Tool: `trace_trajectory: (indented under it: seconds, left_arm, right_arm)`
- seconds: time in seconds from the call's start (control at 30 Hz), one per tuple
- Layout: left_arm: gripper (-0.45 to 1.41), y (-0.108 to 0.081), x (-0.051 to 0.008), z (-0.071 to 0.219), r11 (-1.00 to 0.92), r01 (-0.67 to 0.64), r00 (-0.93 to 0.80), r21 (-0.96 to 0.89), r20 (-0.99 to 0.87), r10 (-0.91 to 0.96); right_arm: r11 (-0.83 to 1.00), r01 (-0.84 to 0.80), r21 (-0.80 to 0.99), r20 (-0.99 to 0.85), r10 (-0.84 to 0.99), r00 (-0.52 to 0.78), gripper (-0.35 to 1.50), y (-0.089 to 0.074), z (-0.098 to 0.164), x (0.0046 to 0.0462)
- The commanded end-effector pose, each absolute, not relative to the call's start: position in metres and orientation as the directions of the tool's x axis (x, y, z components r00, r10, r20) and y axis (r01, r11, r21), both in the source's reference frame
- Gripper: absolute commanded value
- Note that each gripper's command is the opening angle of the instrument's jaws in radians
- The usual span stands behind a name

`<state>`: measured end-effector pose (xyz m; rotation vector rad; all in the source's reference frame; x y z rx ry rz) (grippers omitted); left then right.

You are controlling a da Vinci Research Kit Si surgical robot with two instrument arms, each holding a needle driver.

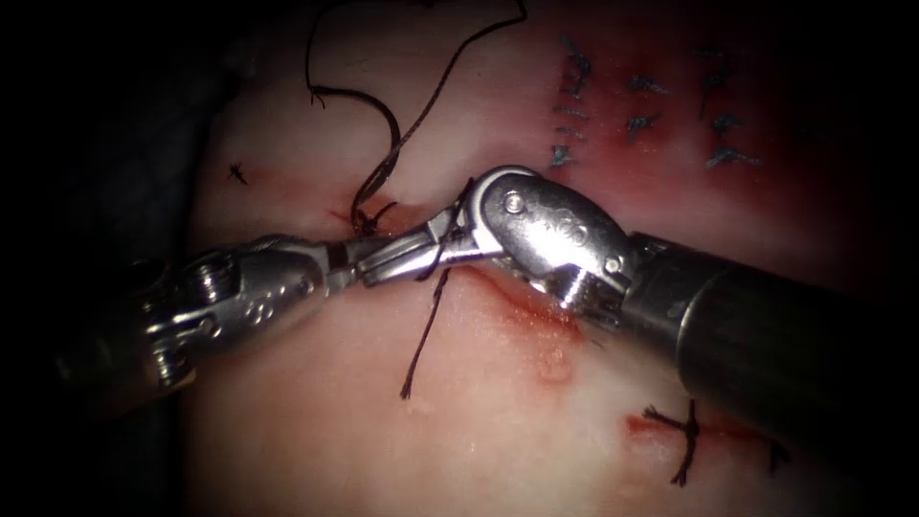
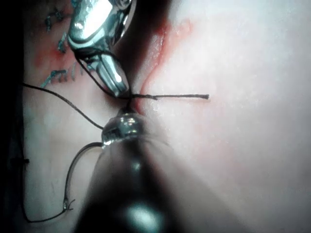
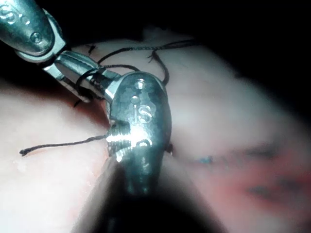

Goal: Wound Closure
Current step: Grab the suture tail with the right tool.

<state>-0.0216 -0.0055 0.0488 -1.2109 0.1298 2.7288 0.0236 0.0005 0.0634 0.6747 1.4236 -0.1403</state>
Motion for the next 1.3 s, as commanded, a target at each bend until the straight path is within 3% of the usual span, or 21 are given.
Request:
trace_trajectory:
  seconds: [0.03,0.43,0.57,0.63,0.8,0.93,1.17,1.3]
  left_arm:
    - [-0.35,-0.0048,-0.0221,0.0493,-0.987,-0.161,-0.663,0.011,-0.742,0.1]
    - [-0.35,-0.0044,-0.0221,0.0497,-0.99,-0.141,-0.656,0.003,-0.749,0.091]
    - [-0.35,-0.0045,-0.0223,0.0498,-0.99,-0.139,-0.656,0.003,-0.749,0.09]
    - [-0.35,-0.0046,-0.0223,0.0498,-0.991,-0.136,-0.656,0.002,-0.749,0.089]
    - [-0.35,-0.0047,-0.0221,0.0497,-0.991,-0.137,-0.654,-0.002,-0.751,0.092]
    - [-0.35,-0.0047,-0.022,0.0498,-0.99,-0.144,-0.651,-0.011,-0.752,0.103]
    - [-0.35,-0.0052,-0.0219,0.0501,-0.989,-0.149,-0.65,-0.013,-0.752,0.107]
    - [-0.35,-0.0053,-0.0216,0.0501,-0.988,-0.153,-0.648,-0.02,-0.753,0.116]
  right_arm:
    - [0.783,0.532,0.321,-0.946,0.245,0.211,-0.35,0.0002,0.0637,0.0245]
    - [0.655,0.708,0.265,-0.942,0.02,0.334,-0.33,-0.0032,0.0636,0.0261]
    - [0.626,0.739,0.249,-0.916,-0.097,0.39,-0.06,-0.0042,0.0636,0.0269]
    - [0.591,0.769,0.244,-0.875,-0.207,0.437,0.27,-0.0049,0.0639,0.0276]
    - [0.546,0.794,0.268,-0.766,-0.379,0.519,0.51,-0.0056,0.0647,0.0283]
    - [0.547,0.793,0.268,-0.742,-0.408,0.532,0.62,-0.0056,0.0646,0.0283]
    - [0.508,0.812,0.288,-0.702,-0.465,0.54,0.59,-0.0057,0.0646,0.028]
    - [0.499,0.815,0.294,-0.68,-0.49,0.545,0.46,-0.0056,0.0648,0.0277]
